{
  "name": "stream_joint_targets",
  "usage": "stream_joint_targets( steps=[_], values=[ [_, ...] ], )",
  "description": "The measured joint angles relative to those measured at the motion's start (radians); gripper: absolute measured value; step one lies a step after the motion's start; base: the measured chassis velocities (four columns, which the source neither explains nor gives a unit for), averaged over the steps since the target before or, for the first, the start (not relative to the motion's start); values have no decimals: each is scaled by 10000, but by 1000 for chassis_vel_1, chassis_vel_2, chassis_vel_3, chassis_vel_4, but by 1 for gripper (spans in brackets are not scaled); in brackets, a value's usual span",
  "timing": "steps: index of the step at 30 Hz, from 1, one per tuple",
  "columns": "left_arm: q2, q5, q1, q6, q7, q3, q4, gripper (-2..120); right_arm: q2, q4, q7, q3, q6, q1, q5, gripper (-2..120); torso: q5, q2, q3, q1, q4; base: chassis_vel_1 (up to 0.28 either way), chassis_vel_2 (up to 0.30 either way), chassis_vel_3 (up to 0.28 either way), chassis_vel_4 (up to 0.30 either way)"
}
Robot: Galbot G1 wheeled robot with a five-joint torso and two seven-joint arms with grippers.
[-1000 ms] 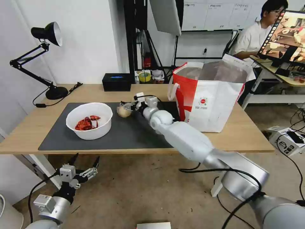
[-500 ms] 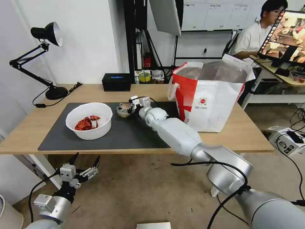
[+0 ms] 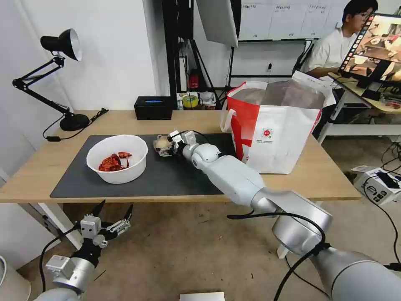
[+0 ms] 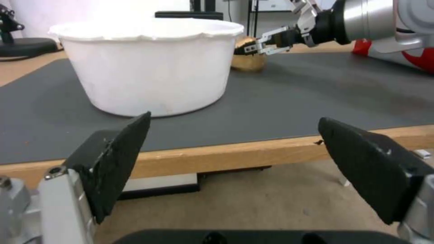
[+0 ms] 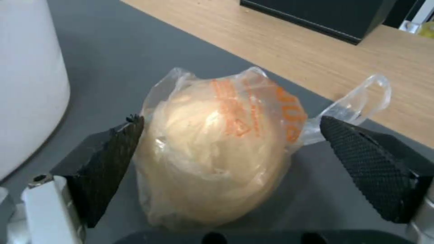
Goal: Pick up the trash from the table and place it into the takeout bag.
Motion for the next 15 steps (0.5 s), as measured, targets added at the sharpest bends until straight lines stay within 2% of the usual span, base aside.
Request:
stream_joint_targets(
  steps=[15],
  values=[
    [-12,-1,27,-58,14,14,-41,100,4,-121,-285,-155,188,38,-25,97,0,0,0,0,-1,0,0,0,0]
  ],
)
